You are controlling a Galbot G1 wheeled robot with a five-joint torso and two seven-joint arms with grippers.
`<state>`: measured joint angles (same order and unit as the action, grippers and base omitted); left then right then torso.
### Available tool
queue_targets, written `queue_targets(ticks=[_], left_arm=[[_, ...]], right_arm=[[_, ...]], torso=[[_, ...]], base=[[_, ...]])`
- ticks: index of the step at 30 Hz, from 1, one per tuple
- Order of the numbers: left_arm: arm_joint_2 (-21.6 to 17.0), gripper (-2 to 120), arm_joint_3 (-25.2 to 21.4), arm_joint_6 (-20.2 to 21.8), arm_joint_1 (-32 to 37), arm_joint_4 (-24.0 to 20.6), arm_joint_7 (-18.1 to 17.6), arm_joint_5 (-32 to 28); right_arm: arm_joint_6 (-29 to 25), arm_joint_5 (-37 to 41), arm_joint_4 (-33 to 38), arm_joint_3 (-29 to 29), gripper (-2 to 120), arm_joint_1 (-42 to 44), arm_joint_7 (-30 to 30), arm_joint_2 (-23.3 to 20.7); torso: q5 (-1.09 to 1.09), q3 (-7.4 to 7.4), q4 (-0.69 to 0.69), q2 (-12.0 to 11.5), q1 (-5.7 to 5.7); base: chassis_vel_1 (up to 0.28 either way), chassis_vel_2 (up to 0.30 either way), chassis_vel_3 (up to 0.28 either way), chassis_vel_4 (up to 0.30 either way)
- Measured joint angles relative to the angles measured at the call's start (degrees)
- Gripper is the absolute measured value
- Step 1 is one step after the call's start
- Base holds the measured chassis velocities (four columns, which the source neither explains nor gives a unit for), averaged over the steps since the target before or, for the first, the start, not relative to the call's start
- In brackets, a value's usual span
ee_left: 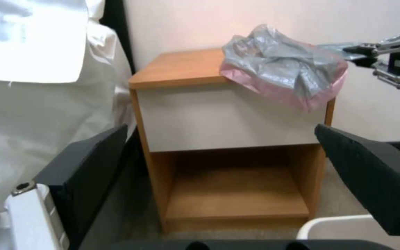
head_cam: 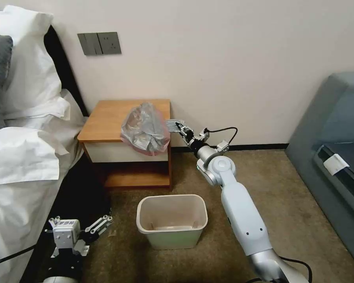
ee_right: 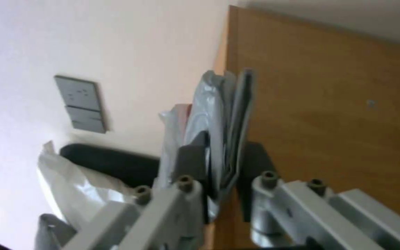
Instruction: Pick up the garbage bag from the table and place it over the trash can.
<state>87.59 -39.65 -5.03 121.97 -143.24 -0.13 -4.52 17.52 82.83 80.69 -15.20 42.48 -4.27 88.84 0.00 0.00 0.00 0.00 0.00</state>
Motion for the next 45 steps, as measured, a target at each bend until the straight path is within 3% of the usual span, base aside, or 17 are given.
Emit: queue_targets(ticks=[3,13,20,25,26,30,33,45], left_arm=[[0.0,100,0.2,-0.2,0.0,0.0,0.0,0.3],[-0.2,100,0.5,-0.3,-0.2,0.0,0.1,0.6],[-0.1,100,0.8,-0.6,-0.6,0.0,0.4,0.9],[0.0,100,0.9,-0.8,-0.8,0.0,0.5,1.0],[0.0,100,1.0,-1.0,-1.0,0.0,0.5,1.1],[0.0,100,1.1,-1.1,-1.4,0.0,0.5,1.1],[0.1,100,1.1,-1.7,-1.8,0.6,0.5,1.1],[0.3,100,1.2,-2.1,-2.1,1.1,0.5,1.2]], right_arm=[[-0.3,0.2,3.6,0.7,0,2.6,0.1,-0.7],[-0.5,0.3,16.8,2.8,0,14.0,-2.6,-3.8],[-0.2,0.0,30.6,4.7,0,26.1,-4.7,-6.6],[-0.2,-0.7,33.5,5.3,0,30.1,-4.9,-7.1],[-0.2,-1.4,36.0,5.9,0,34.3,-5.5,-7.7],[-0.4,-3.9,36.8,6.5,0,37.2,-5.7,-7.9],[-2.6,-11.4,34.8,7.4,0,39.0,-3.4,-8.4],[-3.8,-14.6,35.0,8.2,0,42.1,-1.8,-10.8]], torso=[[0.00,0.00,0.01,0.0,0.00],[0.00,-0.01,0.00,0.0,0.00],[0.00,-0.01,0.00,0.0,0.00],[0.00,-0.01,0.01,0.0,0.00],[0.00,-0.01,0.00,0.0,0.00],[0.00,-0.01,0.00,0.0,0.00],[0.00,-0.01,0.00,0.0,0.00],[0.00,0.00,0.00,0.0,-0.01]], base=[[0.000,0.000,0.000,0.000],[0.000,0.000,0.000,0.000],[0.000,0.000,0.000,0.000],[0.000,0.000,0.000,0.000],[0.000,0.000,0.000,0.000],[0.000,0.000,0.000,0.000],[0.000,0.000,0.000,0.000],[0.000,0.000,0.000,0.000]])
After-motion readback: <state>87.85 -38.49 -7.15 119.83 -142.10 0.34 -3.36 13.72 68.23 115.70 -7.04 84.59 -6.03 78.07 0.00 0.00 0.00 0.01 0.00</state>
